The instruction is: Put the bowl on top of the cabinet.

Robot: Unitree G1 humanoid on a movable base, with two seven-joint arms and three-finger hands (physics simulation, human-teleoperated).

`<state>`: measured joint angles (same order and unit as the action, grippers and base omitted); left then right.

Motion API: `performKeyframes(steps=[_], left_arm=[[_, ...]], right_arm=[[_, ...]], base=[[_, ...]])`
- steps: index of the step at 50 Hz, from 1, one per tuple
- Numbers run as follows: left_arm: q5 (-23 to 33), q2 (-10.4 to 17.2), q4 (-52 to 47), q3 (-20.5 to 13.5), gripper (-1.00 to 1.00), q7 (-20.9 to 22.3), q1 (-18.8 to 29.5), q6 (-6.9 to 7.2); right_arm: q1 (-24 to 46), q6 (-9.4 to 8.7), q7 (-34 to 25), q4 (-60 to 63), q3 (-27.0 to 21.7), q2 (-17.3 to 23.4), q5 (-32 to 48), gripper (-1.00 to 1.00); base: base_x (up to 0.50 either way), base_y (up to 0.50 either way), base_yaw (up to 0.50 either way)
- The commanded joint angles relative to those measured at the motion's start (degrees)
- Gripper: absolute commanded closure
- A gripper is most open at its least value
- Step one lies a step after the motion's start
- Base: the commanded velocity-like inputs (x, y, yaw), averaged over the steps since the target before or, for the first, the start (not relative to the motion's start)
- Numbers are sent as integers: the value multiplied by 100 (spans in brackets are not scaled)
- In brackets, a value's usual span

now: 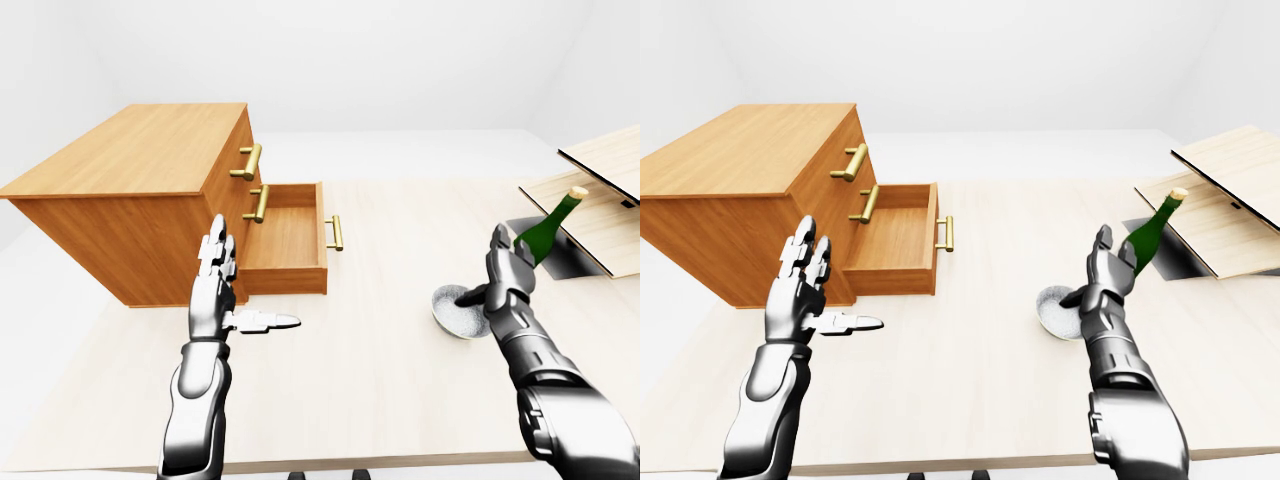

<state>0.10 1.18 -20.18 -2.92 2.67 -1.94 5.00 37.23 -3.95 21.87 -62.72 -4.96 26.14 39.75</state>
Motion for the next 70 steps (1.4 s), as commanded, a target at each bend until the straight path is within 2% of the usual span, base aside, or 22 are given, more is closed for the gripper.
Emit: performKeyframes(steps=[1,11,36,70], left_arm=[[6,-5,4,9,-100,-2,-1,0],[12,-3,76,15,-100,-2,9,0],[24,-2,177,25,-100,7,15,0],[29,-4,190,33,-100,14,0,0]], right_arm=[[86,89,137,-349,78,-7,-28,-100],[99,183,221,-558,118,-38,-47,-100],[116,278,302,-831,167,-80,-92,-100],[75,337,340,-1028,206,-153,-104,-100]], base=[[0,0,0],[0,0,0],[0,0,0],[0,0,0]])
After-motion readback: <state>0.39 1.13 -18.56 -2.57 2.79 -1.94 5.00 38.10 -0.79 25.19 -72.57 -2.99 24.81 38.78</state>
